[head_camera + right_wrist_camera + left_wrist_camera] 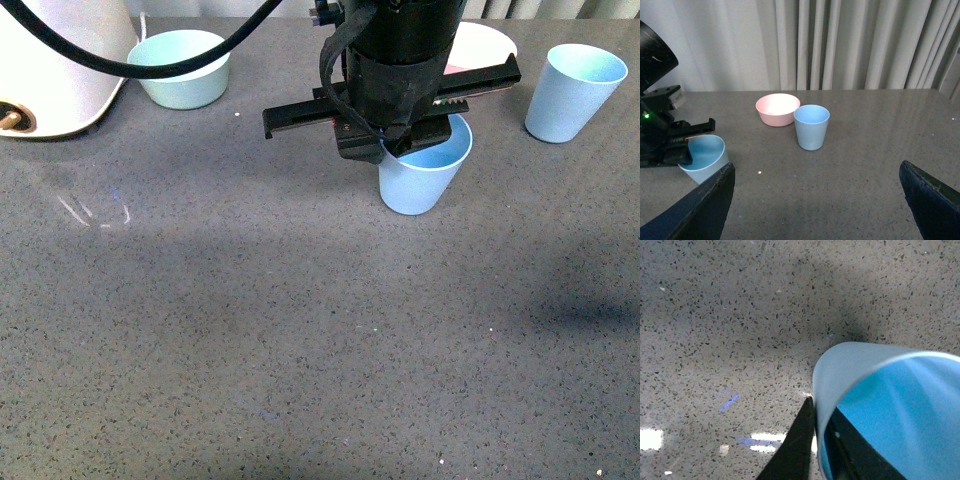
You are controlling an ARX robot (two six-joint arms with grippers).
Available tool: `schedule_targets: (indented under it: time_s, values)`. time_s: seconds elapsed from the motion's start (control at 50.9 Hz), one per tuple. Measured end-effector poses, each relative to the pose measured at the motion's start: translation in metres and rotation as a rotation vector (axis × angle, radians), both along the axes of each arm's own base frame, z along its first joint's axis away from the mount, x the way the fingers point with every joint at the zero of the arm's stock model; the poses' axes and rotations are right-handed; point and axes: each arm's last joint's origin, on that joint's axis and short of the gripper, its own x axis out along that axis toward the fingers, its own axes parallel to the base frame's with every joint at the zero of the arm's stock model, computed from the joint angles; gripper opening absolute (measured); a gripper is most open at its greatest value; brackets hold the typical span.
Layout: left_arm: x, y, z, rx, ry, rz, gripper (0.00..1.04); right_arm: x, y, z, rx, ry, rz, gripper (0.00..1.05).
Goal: Stack blue cups with both arms
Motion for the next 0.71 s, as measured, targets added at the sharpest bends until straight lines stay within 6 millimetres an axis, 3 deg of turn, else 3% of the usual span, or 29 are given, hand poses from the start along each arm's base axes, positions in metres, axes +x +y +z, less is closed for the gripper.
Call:
schedule_targets:
  time_s: [0.157, 0.295, 0.433, 0.59, 0.708]
  values:
    - [0.0, 0.0, 0.001, -0.004, -0.009, 0.009, 0.33, 0.0, 0.0, 0.0, 0.0, 0.0, 0.0, 0.96]
    - [0.002, -0.002, 0.004, -0.016, -0.021, 0.011, 0.59, 0.0, 0.0, 0.0, 0.0, 0.0, 0.0, 0.96]
    - [0.002, -0.002, 0.008, -0.024, -0.034, 0.013, 0.77, 0.0, 0.0, 0.0, 0.0, 0.0, 0.0, 0.96]
    - [-0.002, 0.001, 0.013, -0.044, -0.051, 0.014, 0.96, 0.0, 0.0, 0.0, 0.0, 0.0, 0.0, 0.96]
    - [-0.012, 0.009, 0.028, -0.085, -0.083, 0.013, 0.96, 0.0, 0.0, 0.0, 0.0, 0.0, 0.0, 0.96]
